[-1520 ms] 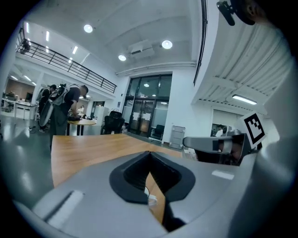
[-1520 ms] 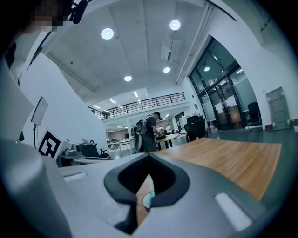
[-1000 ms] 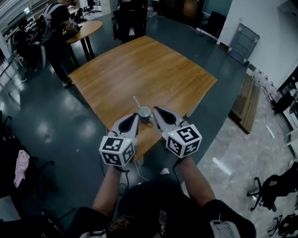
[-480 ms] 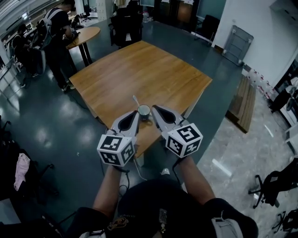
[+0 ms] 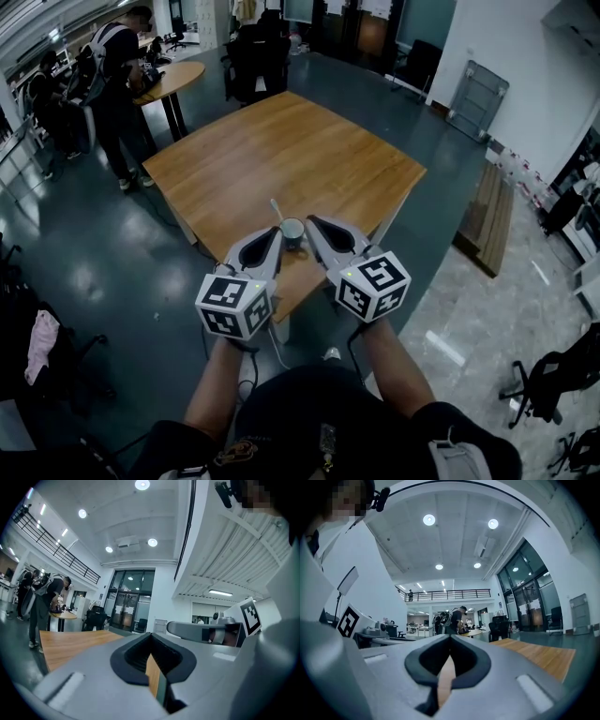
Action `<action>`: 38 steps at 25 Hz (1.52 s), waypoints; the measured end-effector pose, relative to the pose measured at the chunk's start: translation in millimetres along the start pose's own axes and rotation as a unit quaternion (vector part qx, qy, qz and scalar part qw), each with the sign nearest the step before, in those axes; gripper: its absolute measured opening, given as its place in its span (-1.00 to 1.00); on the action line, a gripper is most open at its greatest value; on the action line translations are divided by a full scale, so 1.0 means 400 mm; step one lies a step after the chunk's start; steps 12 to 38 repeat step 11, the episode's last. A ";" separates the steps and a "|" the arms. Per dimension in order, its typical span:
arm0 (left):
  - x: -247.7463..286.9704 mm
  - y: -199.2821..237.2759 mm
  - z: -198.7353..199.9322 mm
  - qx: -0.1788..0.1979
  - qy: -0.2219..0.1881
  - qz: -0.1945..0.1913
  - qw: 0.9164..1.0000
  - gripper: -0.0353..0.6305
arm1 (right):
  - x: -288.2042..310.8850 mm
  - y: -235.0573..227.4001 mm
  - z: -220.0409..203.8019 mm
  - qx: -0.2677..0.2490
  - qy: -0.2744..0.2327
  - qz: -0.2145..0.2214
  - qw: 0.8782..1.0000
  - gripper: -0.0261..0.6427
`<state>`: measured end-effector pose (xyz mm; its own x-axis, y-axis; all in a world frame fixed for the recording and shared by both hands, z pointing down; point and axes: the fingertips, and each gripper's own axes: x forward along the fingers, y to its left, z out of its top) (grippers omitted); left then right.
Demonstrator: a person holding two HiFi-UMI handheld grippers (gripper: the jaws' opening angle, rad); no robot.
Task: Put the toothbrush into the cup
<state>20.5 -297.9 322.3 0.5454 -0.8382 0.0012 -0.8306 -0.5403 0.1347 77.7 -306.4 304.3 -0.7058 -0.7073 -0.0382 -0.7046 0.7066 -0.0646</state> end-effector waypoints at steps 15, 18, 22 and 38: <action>0.006 0.000 0.005 0.002 0.001 -0.005 1.000 -0.87 | 0.010 0.007 0.005 -0.002 -0.002 0.002 1.000 -0.91; 0.006 0.000 0.005 0.002 0.001 -0.005 1.000 -0.87 | 0.010 0.007 0.005 -0.002 -0.002 0.002 1.000 -0.91; 0.006 0.000 0.005 0.002 0.001 -0.005 1.000 -0.87 | 0.010 0.007 0.005 -0.002 -0.002 0.002 1.000 -0.91; 0.006 0.000 0.005 0.002 0.001 -0.005 1.000 -0.87 | 0.010 0.007 0.005 -0.002 -0.002 0.002 1.000 -0.91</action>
